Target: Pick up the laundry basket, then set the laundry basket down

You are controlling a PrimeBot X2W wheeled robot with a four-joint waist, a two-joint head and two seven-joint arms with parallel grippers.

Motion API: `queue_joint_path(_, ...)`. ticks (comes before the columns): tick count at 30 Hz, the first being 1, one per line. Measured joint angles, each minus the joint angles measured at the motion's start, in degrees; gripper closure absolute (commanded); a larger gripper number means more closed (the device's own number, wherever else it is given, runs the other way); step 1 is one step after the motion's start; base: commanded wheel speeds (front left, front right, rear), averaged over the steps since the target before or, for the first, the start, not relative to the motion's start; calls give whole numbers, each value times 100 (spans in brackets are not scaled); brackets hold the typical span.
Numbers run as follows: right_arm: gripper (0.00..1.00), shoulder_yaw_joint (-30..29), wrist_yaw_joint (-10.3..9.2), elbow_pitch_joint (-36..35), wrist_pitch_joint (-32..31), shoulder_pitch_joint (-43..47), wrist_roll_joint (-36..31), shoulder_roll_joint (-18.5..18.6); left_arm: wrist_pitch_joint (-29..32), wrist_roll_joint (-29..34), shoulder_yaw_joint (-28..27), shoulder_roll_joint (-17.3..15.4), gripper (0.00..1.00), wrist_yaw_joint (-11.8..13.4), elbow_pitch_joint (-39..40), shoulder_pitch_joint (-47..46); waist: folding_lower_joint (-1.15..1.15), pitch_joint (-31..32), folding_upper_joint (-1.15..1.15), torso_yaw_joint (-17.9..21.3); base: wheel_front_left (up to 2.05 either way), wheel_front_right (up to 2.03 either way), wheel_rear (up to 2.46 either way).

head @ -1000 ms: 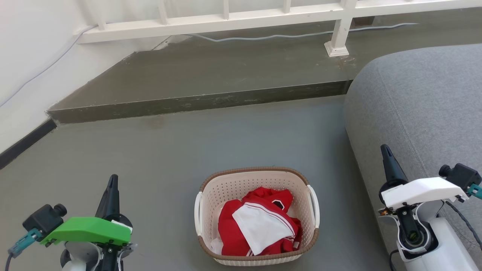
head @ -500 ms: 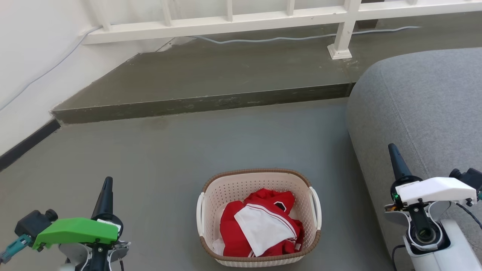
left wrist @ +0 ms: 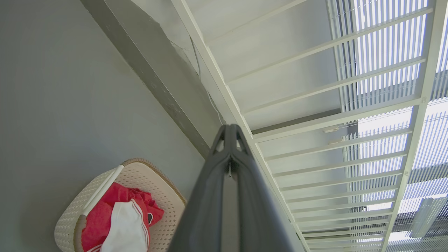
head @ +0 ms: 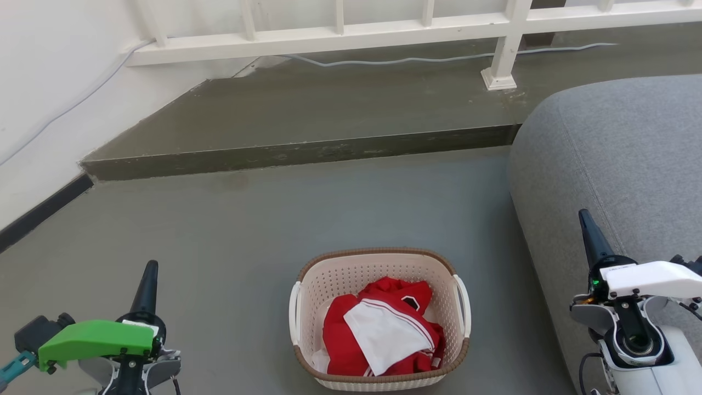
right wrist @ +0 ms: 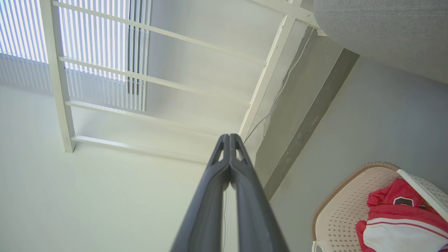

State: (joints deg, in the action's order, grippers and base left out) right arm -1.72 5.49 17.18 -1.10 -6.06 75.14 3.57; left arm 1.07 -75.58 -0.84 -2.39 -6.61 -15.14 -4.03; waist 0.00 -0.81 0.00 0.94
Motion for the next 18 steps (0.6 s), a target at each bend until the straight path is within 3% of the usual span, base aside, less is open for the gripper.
queue_joint_path(18, 100, -399, 104, -53, -346, 57, 1180, -68, 341, -1145, -234, 0, 100, -1, -49, -1, 0, 47, 0, -68, 0, 0, 0)
